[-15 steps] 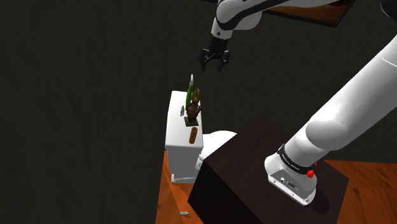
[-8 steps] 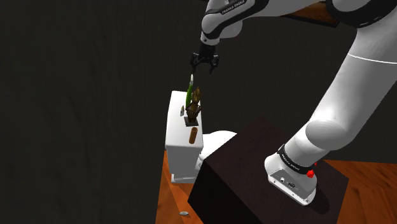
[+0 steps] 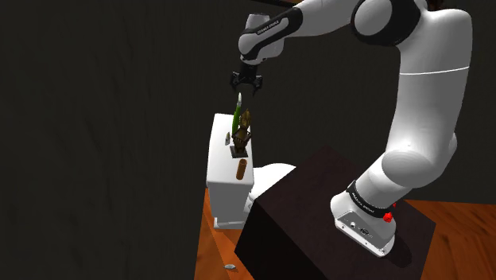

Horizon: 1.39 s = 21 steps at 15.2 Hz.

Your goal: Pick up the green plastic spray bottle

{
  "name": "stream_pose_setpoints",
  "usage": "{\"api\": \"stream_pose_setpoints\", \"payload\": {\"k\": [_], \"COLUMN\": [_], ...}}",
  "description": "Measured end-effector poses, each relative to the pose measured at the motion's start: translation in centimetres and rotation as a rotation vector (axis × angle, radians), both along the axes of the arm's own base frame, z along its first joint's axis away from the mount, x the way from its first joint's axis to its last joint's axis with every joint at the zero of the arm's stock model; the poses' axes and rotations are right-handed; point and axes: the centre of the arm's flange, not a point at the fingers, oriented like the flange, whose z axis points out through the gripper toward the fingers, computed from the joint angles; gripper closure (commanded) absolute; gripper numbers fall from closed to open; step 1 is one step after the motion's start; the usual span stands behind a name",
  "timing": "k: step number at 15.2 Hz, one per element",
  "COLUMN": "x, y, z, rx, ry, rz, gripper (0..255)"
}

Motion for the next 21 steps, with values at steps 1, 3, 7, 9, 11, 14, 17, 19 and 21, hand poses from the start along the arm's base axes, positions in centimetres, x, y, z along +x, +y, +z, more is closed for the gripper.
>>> {"api": "stream_pose_setpoints", "payload": {"k": [1,3,7,9,11,14,17,19,21], "x": [1.3,3.1,3.6,3.7,3.7,3.7,3.7,3.7,3.7], "y": [-0.2,-1.2,-1.5,-1.6,-1.7,-1.7,-1.7,-1.7,-1.7], "z": [-0.6,-2.3,-4.5,-5.7,-6.7,-7.0,-7.0,-7.0,-7.0], "rx": [-0.003,-0.008,-0.012,-0.012,-0.012,-0.012,-0.012,-0.012,-0.012], "ry": [0.001,0.000,0.000,0.000,0.000,0.000,-0.001,-0.001,-0.001], "rz": [-0.018,-0.052,-0.069,-0.070,-0.071,-0.070,-0.070,-0.070,-0.070], "gripper": [0,0,0,0,0,255,255,255,255]}}
